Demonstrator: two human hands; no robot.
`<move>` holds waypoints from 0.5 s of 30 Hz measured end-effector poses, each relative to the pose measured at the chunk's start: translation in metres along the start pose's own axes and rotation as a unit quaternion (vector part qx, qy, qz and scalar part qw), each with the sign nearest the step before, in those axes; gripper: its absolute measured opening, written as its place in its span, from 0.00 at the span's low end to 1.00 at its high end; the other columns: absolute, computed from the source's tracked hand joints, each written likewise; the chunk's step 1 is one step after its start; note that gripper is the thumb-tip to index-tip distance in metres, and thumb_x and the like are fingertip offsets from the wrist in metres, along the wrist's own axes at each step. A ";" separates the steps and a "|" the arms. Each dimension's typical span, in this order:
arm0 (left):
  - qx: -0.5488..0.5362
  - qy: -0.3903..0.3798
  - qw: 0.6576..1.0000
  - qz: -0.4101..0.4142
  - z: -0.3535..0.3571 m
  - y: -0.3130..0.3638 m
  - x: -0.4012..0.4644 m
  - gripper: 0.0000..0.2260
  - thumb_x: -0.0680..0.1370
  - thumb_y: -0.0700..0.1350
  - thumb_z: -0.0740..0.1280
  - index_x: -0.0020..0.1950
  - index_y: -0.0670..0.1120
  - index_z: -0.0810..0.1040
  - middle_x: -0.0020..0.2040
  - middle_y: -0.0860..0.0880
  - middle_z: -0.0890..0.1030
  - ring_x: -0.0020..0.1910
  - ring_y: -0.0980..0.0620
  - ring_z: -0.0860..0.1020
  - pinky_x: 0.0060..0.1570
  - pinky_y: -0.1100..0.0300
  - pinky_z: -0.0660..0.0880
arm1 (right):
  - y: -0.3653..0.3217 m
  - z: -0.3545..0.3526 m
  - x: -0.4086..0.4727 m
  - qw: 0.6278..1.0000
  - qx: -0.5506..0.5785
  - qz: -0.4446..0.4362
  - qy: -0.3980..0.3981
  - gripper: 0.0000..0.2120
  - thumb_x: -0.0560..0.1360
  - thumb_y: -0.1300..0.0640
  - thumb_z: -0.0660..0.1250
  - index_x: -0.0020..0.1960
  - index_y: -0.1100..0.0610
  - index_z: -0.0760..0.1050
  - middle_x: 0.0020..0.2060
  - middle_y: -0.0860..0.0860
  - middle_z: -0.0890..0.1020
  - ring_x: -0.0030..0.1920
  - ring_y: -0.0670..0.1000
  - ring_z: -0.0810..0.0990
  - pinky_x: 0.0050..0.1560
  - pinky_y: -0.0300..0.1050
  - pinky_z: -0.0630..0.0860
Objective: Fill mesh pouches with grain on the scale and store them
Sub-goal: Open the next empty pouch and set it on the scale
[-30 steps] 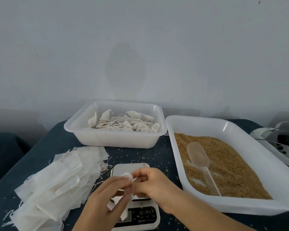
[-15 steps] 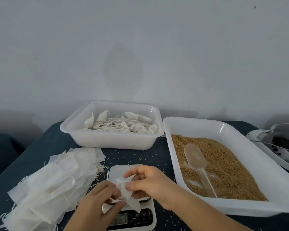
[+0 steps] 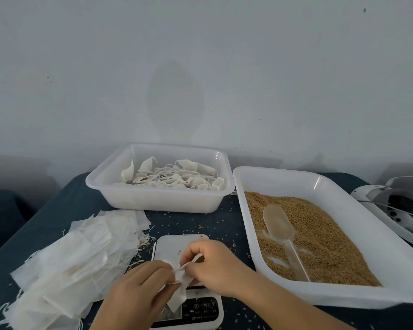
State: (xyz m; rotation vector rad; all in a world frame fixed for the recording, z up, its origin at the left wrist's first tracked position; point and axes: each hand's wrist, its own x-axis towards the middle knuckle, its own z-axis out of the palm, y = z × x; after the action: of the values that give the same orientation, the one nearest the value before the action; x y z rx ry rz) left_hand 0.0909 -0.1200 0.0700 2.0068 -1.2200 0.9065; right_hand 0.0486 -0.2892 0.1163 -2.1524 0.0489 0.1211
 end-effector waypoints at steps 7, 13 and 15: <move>-0.029 0.006 1.000 0.009 -0.002 0.000 0.002 0.09 0.80 0.55 0.57 0.45 0.54 0.72 0.36 0.55 0.80 0.34 0.61 0.72 0.32 0.68 0.71 | 0.003 -0.002 -0.002 0.999 0.035 0.009 -0.036 0.07 0.76 0.56 0.67 0.40 0.48 0.76 0.41 0.45 0.80 0.38 0.45 0.83 0.47 0.48 0.82; -0.094 -0.012 0.986 -0.137 -0.007 0.009 0.002 0.09 0.72 0.59 0.64 0.50 0.59 0.74 0.41 0.70 0.78 0.38 0.70 0.75 0.36 0.78 0.70 | -0.004 -0.022 -0.010 0.997 -0.016 -0.024 -0.069 0.03 0.75 0.51 0.67 0.44 0.44 0.77 0.41 0.41 0.81 0.40 0.40 0.81 0.50 0.40 0.80; -0.107 -0.006 0.980 -0.168 -0.009 0.007 0.001 0.13 0.69 0.51 0.73 0.50 0.60 0.74 0.46 0.69 0.77 0.35 0.68 0.76 0.35 0.79 0.69 | -0.008 -0.042 -0.018 0.996 -0.046 -0.036 -0.068 0.01 0.74 0.47 0.67 0.46 0.41 0.77 0.43 0.40 0.82 0.44 0.41 0.82 0.52 0.43 0.80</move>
State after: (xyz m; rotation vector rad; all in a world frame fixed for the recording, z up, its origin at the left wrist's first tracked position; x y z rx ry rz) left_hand 0.0824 -0.1166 0.0766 1.9663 -0.9025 0.5722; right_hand 0.0339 -0.3198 0.1478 -2.2299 -0.1151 0.2314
